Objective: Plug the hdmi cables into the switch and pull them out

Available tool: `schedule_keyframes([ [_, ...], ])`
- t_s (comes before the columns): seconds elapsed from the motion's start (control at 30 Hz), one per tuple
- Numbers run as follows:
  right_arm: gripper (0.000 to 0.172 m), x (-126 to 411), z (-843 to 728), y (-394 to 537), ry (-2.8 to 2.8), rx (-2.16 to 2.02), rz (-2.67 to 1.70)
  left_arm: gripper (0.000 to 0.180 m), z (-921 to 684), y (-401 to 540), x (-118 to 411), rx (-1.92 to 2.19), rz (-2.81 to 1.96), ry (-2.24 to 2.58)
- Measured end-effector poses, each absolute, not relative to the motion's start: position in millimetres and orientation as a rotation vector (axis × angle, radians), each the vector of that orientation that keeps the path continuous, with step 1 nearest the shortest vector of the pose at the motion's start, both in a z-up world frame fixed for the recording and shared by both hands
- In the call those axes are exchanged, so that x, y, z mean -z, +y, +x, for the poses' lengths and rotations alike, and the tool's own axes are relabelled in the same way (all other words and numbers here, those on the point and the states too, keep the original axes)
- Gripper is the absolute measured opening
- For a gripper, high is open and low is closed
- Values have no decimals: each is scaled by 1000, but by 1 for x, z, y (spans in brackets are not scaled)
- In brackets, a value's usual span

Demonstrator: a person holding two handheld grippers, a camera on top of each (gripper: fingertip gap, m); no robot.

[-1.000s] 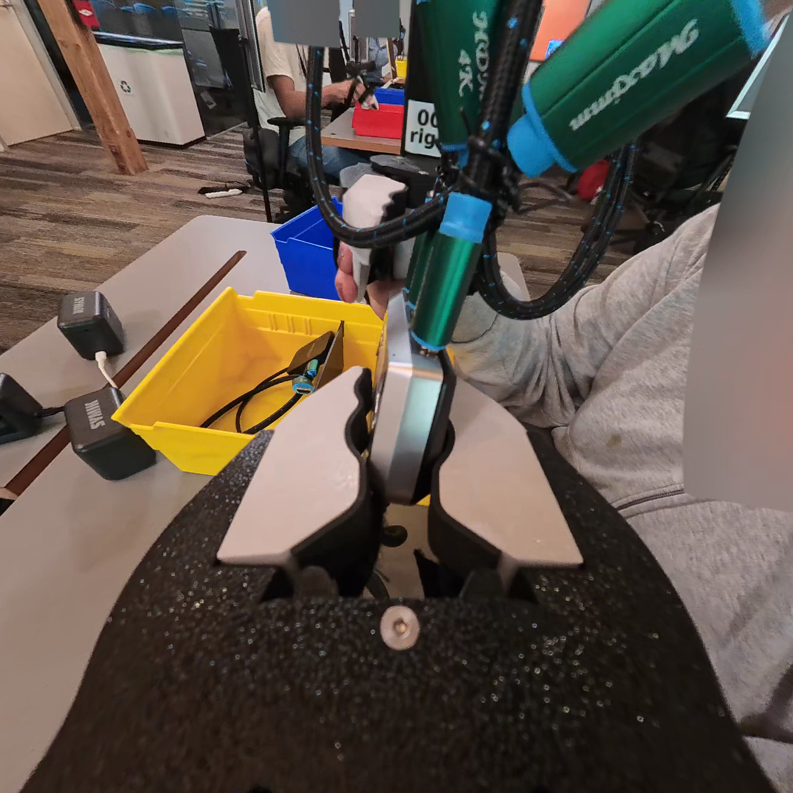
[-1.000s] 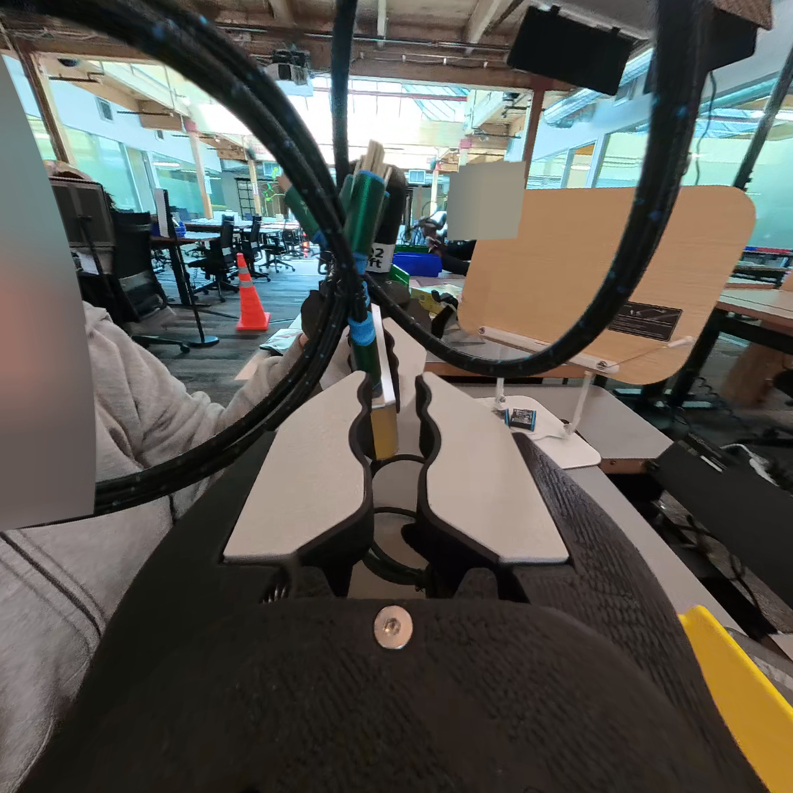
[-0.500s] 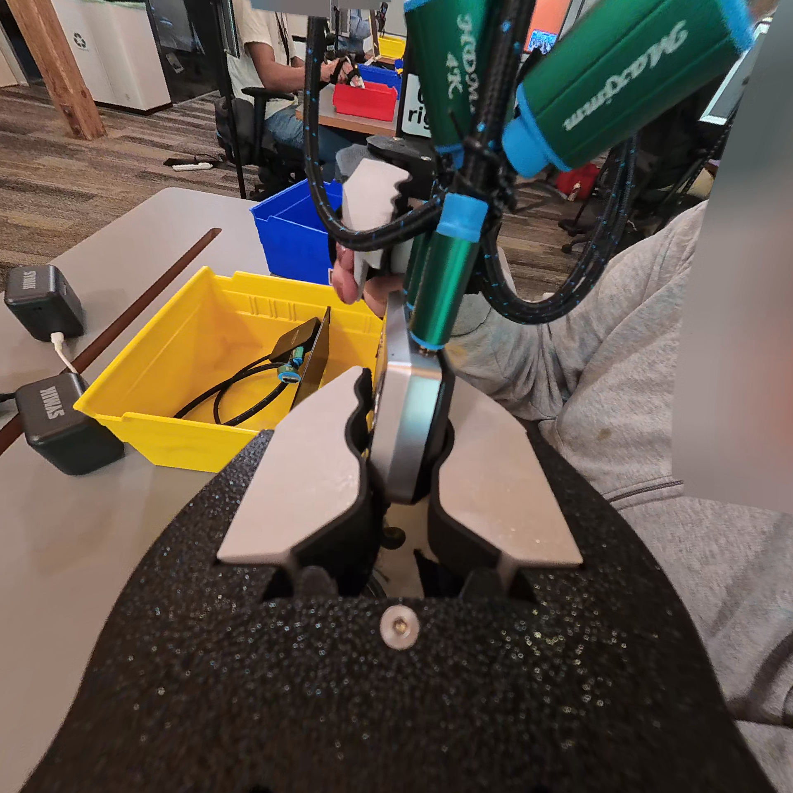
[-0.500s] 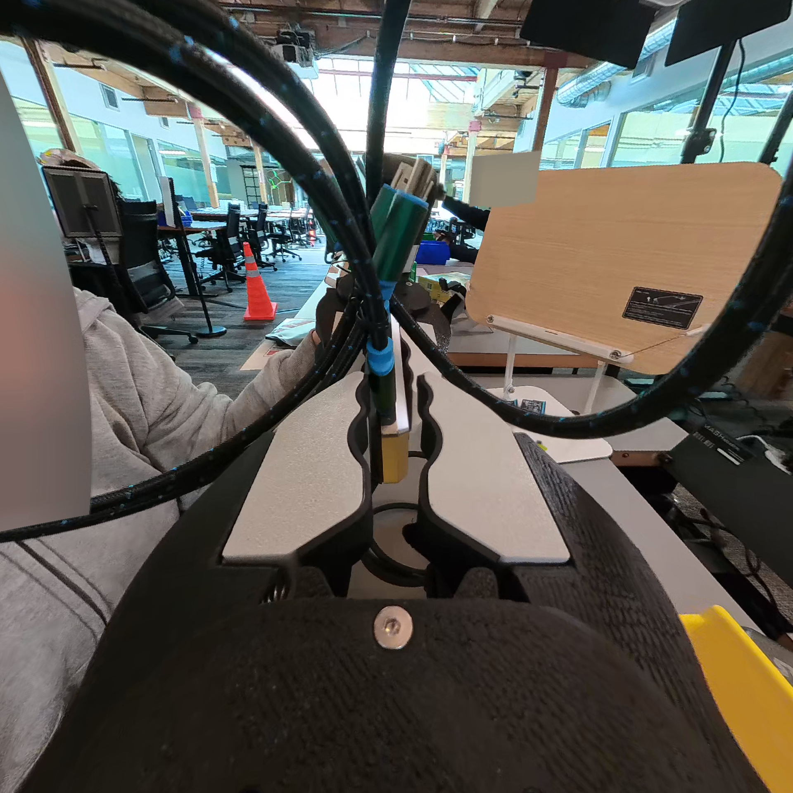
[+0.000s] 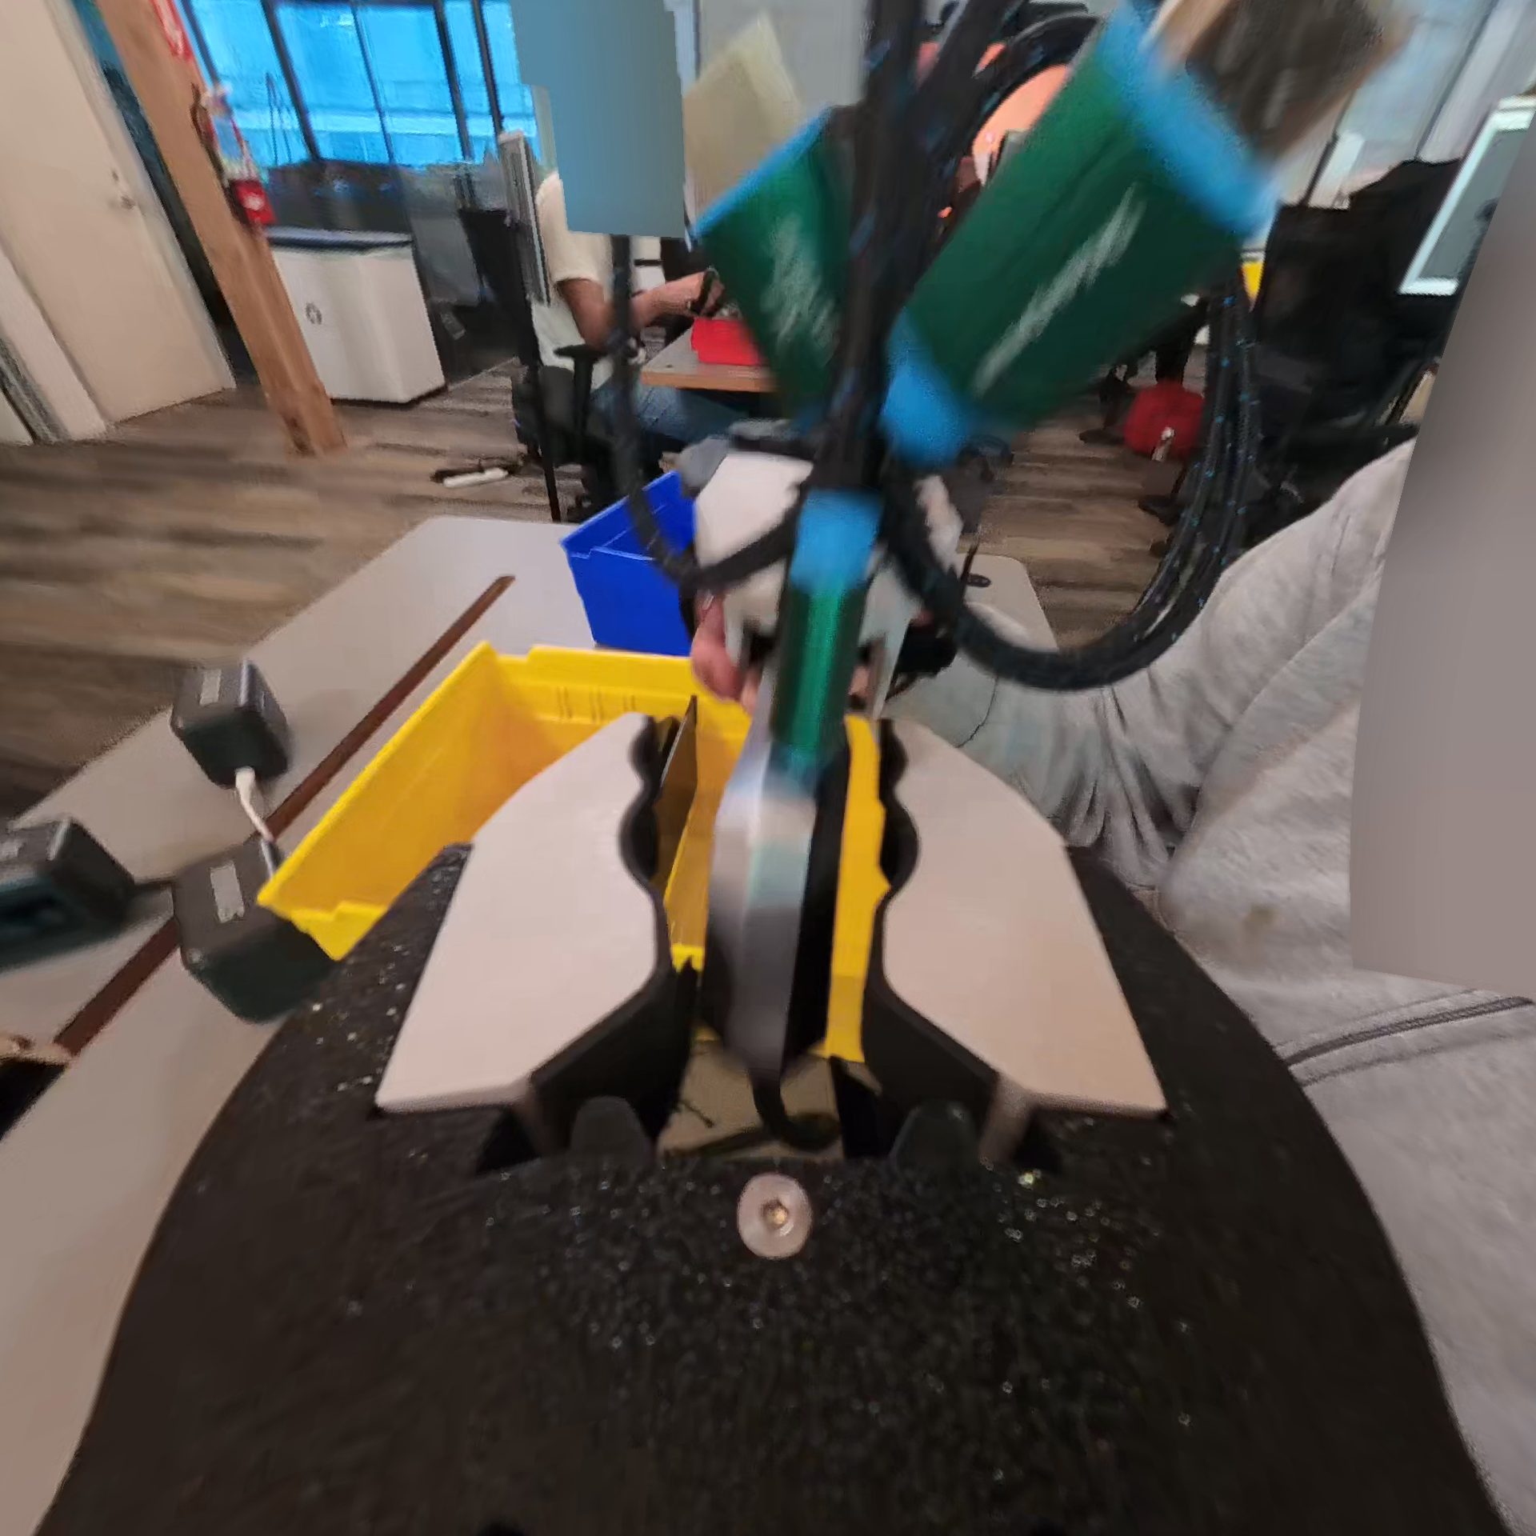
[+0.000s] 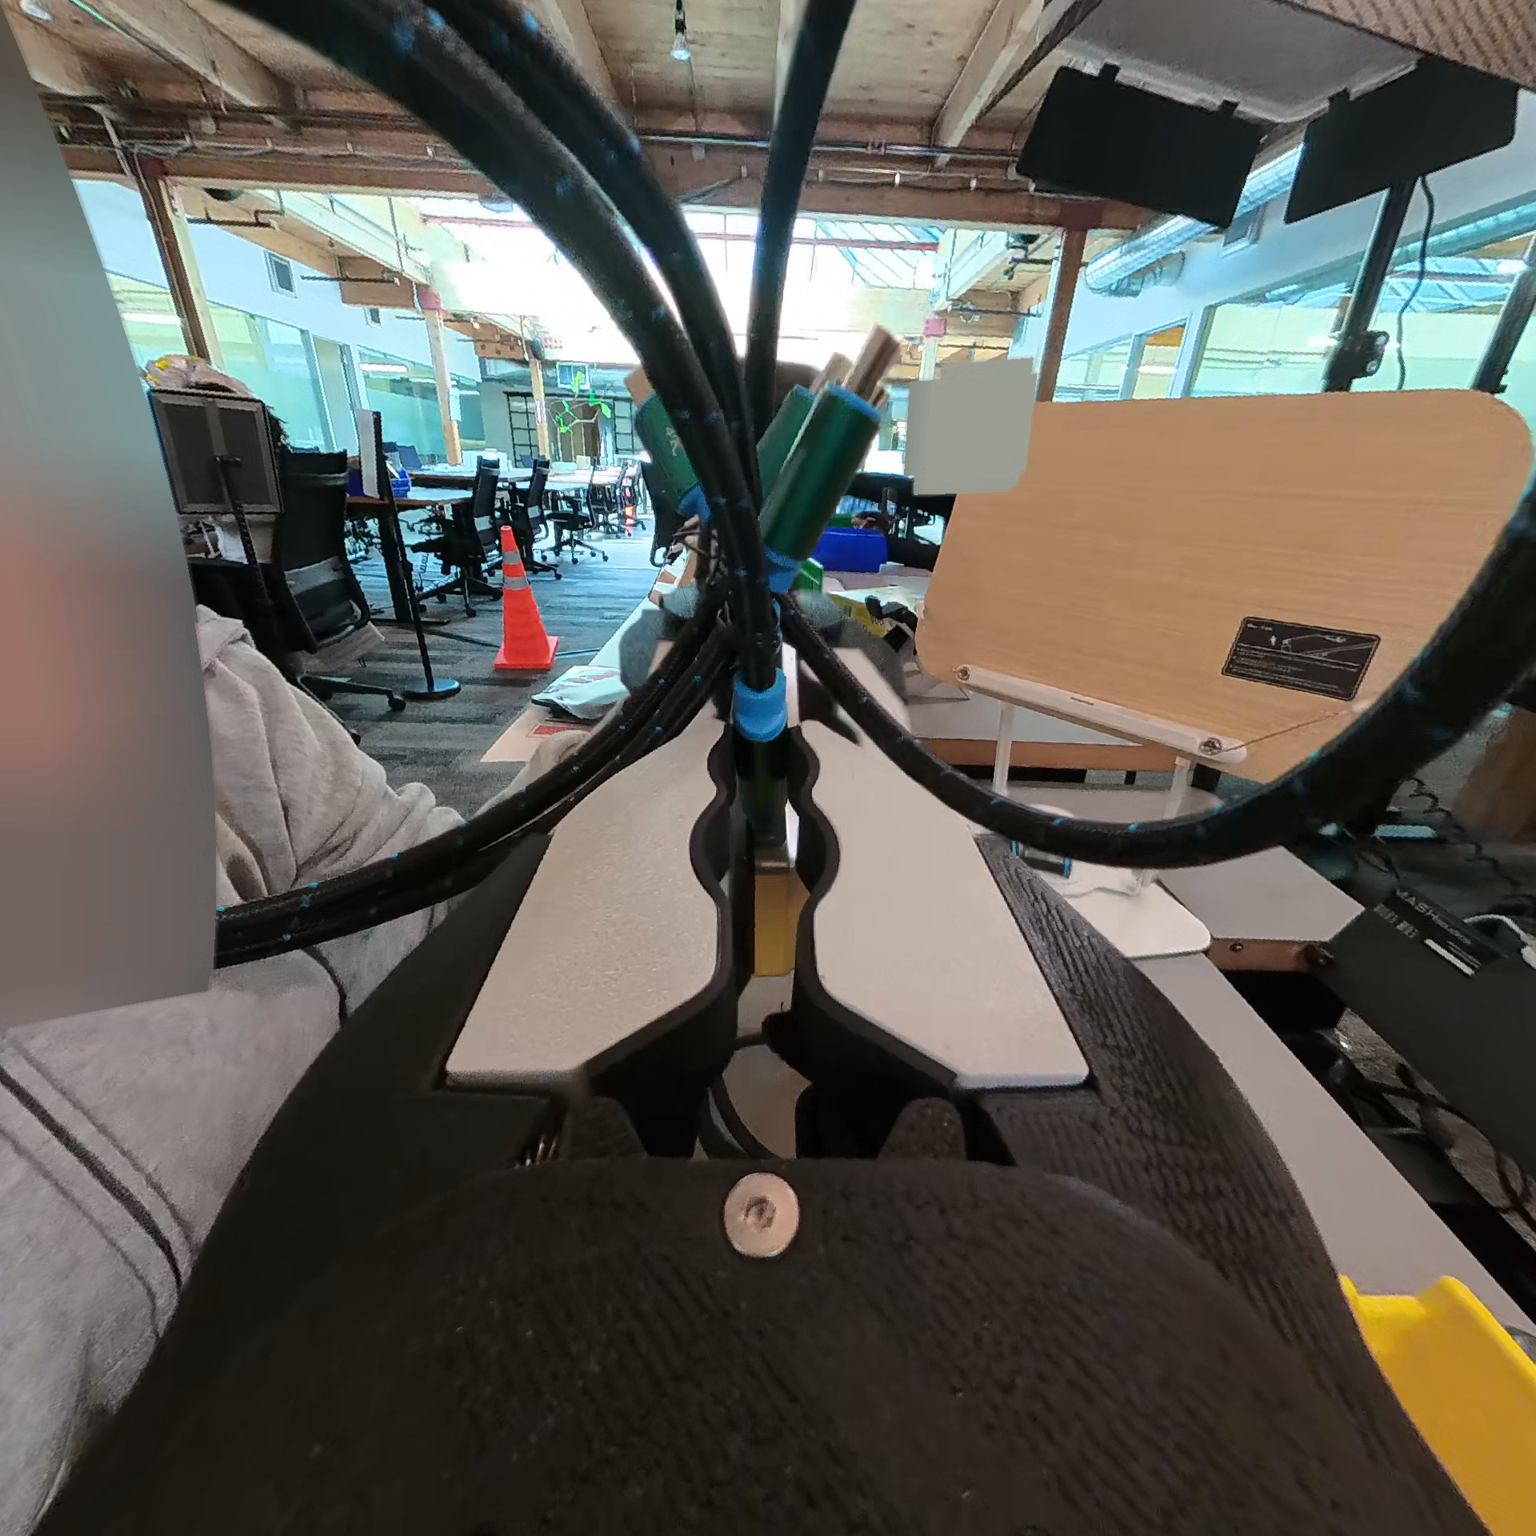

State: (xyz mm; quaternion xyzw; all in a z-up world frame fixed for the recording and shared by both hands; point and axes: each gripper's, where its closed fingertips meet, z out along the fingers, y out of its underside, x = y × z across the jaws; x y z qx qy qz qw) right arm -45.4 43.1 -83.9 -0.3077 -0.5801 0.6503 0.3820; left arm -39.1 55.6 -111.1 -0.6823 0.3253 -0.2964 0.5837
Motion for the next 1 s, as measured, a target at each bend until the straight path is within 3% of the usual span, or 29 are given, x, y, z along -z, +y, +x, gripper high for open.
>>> schedule_keyframes([
  [0.13,10,83,-51,35,-1457,-1710,-769,46,-36,64,136,538,-1731,816],
  [0.33,10,77,-47,41,-1415,-1716,-756,37,-24,65,120,687,-1606,788],
  [0.57,10,77,-39,47,-1448,-1589,-736,36,-18,69,126,580,-1683,780],
  [0.83,10,59,-34,34,-1360,-1971,-829,35,-7,55,113,736,-1607,803],
  [1.0,10,64,-41,43,-1371,-1604,-817,35,-11,60,118,768,-1648,765],
])
